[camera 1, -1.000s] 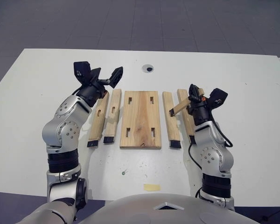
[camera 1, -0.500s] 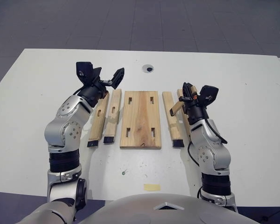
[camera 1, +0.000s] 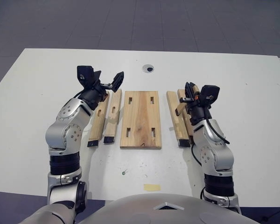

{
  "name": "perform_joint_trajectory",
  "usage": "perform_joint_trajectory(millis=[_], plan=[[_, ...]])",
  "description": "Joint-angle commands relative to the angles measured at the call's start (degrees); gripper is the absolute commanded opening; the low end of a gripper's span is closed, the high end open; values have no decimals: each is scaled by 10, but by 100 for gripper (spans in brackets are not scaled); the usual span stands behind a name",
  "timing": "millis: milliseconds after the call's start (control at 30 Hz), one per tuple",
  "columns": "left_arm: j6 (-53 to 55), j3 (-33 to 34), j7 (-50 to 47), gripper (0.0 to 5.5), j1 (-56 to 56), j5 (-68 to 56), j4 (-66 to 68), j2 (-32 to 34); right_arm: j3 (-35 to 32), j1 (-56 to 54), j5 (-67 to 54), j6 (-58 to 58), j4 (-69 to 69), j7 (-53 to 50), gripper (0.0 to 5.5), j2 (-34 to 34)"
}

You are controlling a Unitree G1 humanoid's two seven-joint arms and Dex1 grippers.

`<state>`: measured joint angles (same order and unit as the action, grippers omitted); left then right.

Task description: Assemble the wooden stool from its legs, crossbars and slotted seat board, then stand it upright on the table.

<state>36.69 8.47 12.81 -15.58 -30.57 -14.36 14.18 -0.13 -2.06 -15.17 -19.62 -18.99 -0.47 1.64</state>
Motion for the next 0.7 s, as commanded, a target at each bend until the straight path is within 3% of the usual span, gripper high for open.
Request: perform_joint_trajectory(millis=[33,367,700], plan=[[-1,0,-4,540,-2,8,-6,0,-21,-4,-11,9,-15,1,41,-8],[-3,-5,-1,540,3,12,-3,2,-11,29,9,16,8,16,41,-9],[-8,-10,4,540,7,19,-3,-3,-11,-11,18,30,-9,23,41,-5]])
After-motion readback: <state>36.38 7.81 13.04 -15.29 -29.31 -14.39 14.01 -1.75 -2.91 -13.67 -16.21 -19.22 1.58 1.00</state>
